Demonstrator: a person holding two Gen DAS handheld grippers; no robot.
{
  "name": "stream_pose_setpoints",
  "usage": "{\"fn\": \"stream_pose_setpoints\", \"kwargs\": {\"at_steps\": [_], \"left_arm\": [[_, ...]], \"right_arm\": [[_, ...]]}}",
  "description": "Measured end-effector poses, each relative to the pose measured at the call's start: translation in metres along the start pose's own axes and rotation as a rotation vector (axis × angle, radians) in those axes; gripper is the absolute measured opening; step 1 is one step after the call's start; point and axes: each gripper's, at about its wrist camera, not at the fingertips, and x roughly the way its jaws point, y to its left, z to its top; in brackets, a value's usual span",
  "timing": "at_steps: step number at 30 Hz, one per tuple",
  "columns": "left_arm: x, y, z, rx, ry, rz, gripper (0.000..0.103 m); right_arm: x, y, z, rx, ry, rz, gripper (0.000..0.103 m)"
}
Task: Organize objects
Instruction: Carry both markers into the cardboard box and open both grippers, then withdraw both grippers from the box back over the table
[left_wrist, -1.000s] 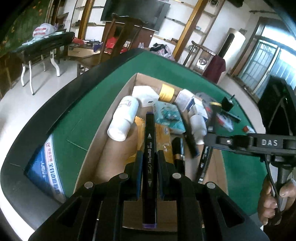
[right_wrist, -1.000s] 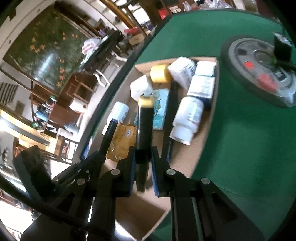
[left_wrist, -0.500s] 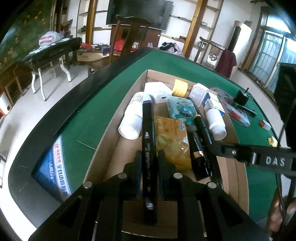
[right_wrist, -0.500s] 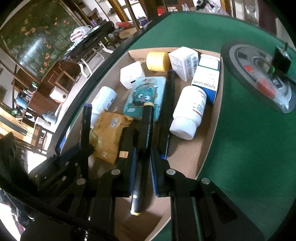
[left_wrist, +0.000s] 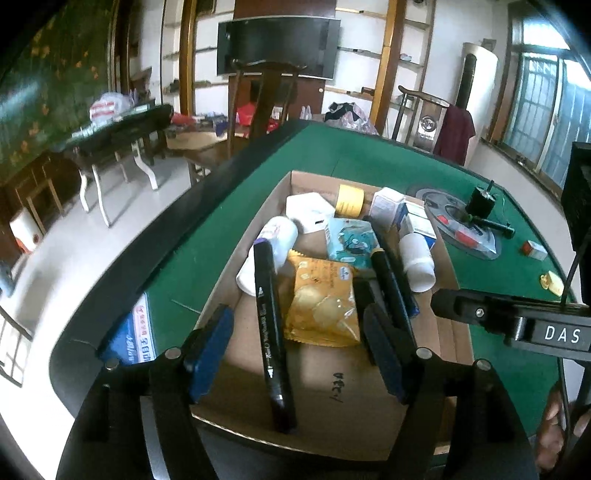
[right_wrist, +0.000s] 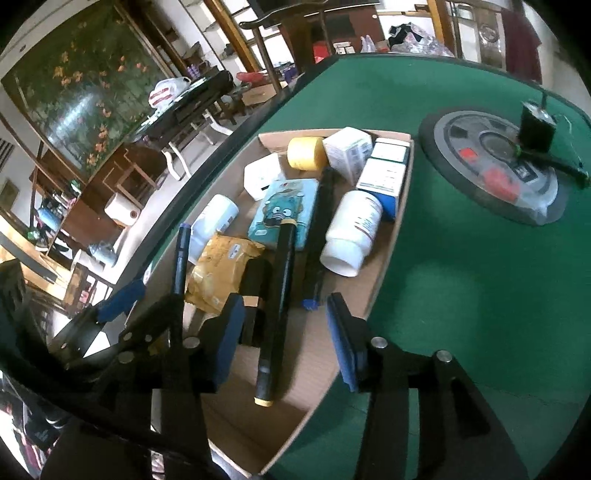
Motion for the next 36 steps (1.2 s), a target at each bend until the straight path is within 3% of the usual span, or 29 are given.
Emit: {"fn": "stream_pose_setpoints", "kwargs": {"at_steps": [8, 21, 36], "left_arm": [[-0.016, -0.034, 0.002, 0.097, -0.042, 0.070, 0.067], [-0.022, -0.094, -0.003, 0.244, -0.039, 0.094, 0.067], [-0.012, -0.133, -0.008, 0.324, 0.001, 0.086, 0.067]], "right_arm": [[-0.019, -0.015, -0.009, 0.007, -0.042, -0.011, 0.050], [-0.044, -0.060, -0.018, 0.078, -0.092, -0.007, 0.052], [-0.061, -0.100, -0.024, 0.112, -0.124, -0.021, 0.054]]}}
